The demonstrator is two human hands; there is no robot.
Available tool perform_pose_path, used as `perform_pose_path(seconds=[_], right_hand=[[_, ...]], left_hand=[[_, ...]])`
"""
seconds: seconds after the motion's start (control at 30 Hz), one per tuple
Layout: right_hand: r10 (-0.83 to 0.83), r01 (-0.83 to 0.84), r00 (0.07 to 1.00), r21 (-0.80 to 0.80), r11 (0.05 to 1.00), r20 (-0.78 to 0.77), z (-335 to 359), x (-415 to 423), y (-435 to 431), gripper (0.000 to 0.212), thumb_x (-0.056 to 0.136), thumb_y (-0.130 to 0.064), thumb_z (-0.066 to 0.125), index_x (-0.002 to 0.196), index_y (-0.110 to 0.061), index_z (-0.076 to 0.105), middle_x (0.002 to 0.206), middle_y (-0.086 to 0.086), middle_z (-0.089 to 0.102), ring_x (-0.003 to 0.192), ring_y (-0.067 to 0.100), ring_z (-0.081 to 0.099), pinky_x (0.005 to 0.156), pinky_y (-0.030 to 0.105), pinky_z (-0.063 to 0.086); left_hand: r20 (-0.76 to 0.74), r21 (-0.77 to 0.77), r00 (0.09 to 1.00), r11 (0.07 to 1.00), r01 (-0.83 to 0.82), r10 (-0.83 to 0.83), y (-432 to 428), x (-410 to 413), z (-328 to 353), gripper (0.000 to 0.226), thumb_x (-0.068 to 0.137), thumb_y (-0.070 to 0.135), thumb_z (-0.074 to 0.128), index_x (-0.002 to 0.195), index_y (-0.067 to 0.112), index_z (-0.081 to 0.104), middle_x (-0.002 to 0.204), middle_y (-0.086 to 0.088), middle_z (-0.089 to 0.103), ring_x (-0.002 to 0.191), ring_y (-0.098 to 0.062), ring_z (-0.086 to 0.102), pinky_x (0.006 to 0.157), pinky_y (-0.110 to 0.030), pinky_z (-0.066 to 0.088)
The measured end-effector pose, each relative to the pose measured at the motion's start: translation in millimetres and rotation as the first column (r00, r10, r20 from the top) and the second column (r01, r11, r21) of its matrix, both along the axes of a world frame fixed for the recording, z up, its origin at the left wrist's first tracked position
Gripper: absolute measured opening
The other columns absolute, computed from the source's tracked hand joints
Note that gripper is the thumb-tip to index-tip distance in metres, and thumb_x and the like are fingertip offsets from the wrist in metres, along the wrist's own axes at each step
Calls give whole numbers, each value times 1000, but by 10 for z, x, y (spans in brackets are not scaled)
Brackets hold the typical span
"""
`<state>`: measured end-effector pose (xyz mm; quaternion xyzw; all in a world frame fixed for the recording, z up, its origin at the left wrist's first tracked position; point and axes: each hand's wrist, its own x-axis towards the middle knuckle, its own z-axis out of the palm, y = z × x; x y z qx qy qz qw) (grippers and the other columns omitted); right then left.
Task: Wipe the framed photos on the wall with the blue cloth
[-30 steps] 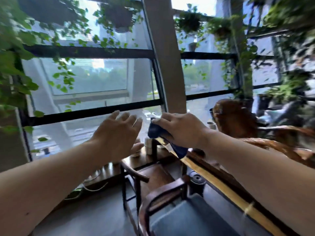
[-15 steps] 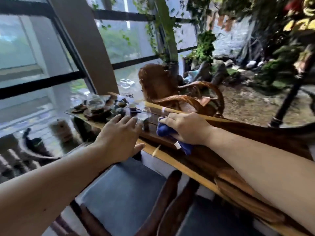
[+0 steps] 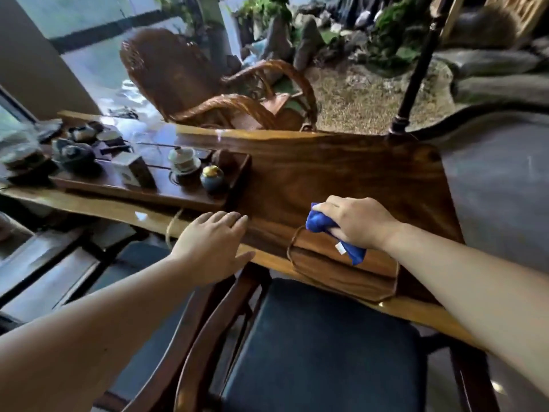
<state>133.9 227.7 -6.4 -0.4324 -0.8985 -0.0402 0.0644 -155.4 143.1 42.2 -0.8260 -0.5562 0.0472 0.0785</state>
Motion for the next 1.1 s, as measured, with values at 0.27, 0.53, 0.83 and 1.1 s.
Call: perform_pose_path(seconds=[0.27,0.53,0.83,1.1], right_hand=[[-72,71,997,77,994,14,-1040,360,159,47,73,-9,68,118,-16,59,98,8,63,74,31,59,46,37,49],[-92,92,996,-10,996,-19,-1738,335,42,45,87,-32,56,128,-15,55,114,13,62,92,34,60,67,42,52],[-198,220,974,-255,941,110,-1681,244,-33,88,87,-68,27,148,-13,-5,158,9,16,144,24,14,115,50,14],[-122,137,989,-218,966,81,-1210,198,-278,88,84,-67,40,149,-20,2,159,9,12,144,26,12,116,50,13]], left_hand=[[62,-140,998,990,32,-24,222,466,-885,73,78,62,40,128,10,51,126,-7,61,116,-27,55,98,-40,45],[82,-180,996,982,53,-39,338,577,-1357,69,86,58,46,139,14,39,139,-6,51,127,-26,45,107,-38,34],[42,-184,997,980,72,-65,388,591,-1390,78,87,63,40,147,14,25,151,-5,37,138,-23,32,114,-40,24],[-18,-105,997,992,69,-71,338,516,-987,79,86,63,42,146,13,28,149,-6,40,136,-25,36,112,-42,29]])
